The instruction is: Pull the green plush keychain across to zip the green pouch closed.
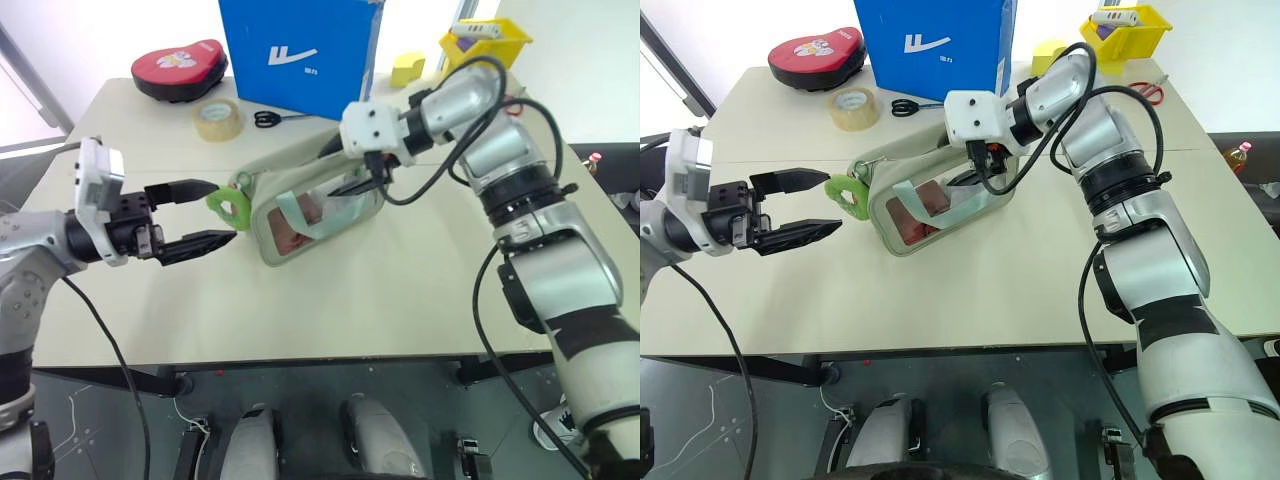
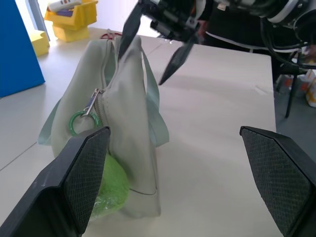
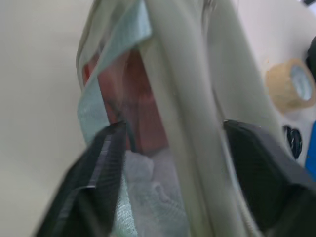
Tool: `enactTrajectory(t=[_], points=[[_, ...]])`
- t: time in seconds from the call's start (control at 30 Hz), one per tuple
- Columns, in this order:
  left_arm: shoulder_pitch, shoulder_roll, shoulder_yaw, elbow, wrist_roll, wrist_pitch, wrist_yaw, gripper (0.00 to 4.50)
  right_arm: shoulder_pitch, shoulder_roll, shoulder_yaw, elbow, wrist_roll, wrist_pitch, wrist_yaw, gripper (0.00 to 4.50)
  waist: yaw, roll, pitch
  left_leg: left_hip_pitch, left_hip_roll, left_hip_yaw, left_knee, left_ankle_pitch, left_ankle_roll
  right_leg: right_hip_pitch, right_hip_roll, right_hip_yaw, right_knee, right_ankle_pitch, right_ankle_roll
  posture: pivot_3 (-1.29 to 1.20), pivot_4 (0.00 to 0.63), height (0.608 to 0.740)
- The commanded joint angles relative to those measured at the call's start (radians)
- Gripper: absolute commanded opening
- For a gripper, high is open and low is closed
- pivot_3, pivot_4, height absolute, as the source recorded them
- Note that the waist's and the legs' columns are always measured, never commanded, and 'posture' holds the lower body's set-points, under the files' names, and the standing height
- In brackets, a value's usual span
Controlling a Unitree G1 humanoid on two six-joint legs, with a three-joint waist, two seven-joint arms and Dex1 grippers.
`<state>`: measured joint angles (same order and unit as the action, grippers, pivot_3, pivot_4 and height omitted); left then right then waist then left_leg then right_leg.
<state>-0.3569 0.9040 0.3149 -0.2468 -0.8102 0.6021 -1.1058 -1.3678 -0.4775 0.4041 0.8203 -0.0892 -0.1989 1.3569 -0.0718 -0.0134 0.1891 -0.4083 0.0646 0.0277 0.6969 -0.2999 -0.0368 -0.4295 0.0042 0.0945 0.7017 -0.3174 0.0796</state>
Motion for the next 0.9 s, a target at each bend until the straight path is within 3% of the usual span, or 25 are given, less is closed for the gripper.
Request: enactTrajectory(t=[0.03, 0.1, 0.13, 0.37, 0.53, 0.7, 0.9], points=[[0.006, 0.017, 0.049, -0.032, -0.017, -0.002, 0.004, 4.50, -0.054, 0.014, -0.021, 0.033, -0.033, -0.036, -0.034, 1.05, -0.001, 0.000, 0.000, 0.000, 0.000, 0.000, 0.000, 0.000, 0.000, 0.000, 0.000, 0.000, 0.000, 0.000, 0.000, 0.00, 0.150, 0.737], [0.010, 0.021, 0.050, -0.034, -0.015, -0.002, 0.003, 4.50, -0.058, 0.016, -0.032, 0.038, -0.030, -0.041, -0.026, 0.10, -0.001, 0.000, 0.000, 0.000, 0.000, 0.000, 0.000, 0.000, 0.000, 0.000, 0.000, 0.000, 0.000, 0.000, 0.000, 0.00, 0.150, 0.737], [0.010, 0.021, 0.051, -0.034, -0.014, -0.003, 0.003, 4.50, -0.061, 0.014, -0.037, 0.038, -0.029, -0.040, -0.023, 0.04, -0.001, 0.000, 0.000, 0.000, 0.000, 0.000, 0.000, 0.000, 0.000, 0.000, 0.000, 0.000, 0.000, 0.000, 0.000, 0.00, 0.150, 0.737], [0.001, 0.018, 0.037, -0.025, -0.007, -0.012, -0.003, 4.50, -0.087, -0.026, -0.078, -0.139, 0.006, 0.221, 0.051, 0.04, 0.001, 0.000, 0.000, 0.000, 0.000, 0.000, 0.000, 0.000, -0.001, 0.000, 0.000, 0.000, 0.001, 0.000, 0.000, 0.00, 0.150, 0.737], [-0.002, 0.014, 0.035, -0.014, 0.000, -0.022, -0.009, 4.50, -0.011, -0.116, -0.064, -0.492, 0.026, 0.630, 0.146, 0.04, 0.003, 0.000, 0.000, -0.001, 0.000, -0.001, -0.001, 0.000, -0.001, -0.001, 0.000, 0.000, 0.001, 0.000, 0.000, 0.00, 0.150, 0.737], [0.009, 0.013, 0.040, -0.016, 0.001, -0.023, -0.010, 4.50, 0.077, -0.196, -0.038, -0.790, 0.021, 0.938, 0.126, 0.04, 0.002, 0.000, 0.000, -0.001, 0.000, -0.001, -0.001, 0.000, 0.000, -0.001, 0.000, -0.001, 0.001, 0.000, 0.000, 0.00, 0.150, 0.737], [0.009, 0.015, 0.034, -0.015, 0.003, -0.018, -0.016, 4.50, 0.155, -0.214, -0.020, -1.039, 0.026, 1.182, 0.018, 0.04, 0.003, 0.000, 0.000, -0.001, 0.000, -0.001, -0.001, 0.000, 0.000, -0.002, 0.001, 0.000, 0.001, 0.000, 0.000, 0.00, 0.150, 0.737]])
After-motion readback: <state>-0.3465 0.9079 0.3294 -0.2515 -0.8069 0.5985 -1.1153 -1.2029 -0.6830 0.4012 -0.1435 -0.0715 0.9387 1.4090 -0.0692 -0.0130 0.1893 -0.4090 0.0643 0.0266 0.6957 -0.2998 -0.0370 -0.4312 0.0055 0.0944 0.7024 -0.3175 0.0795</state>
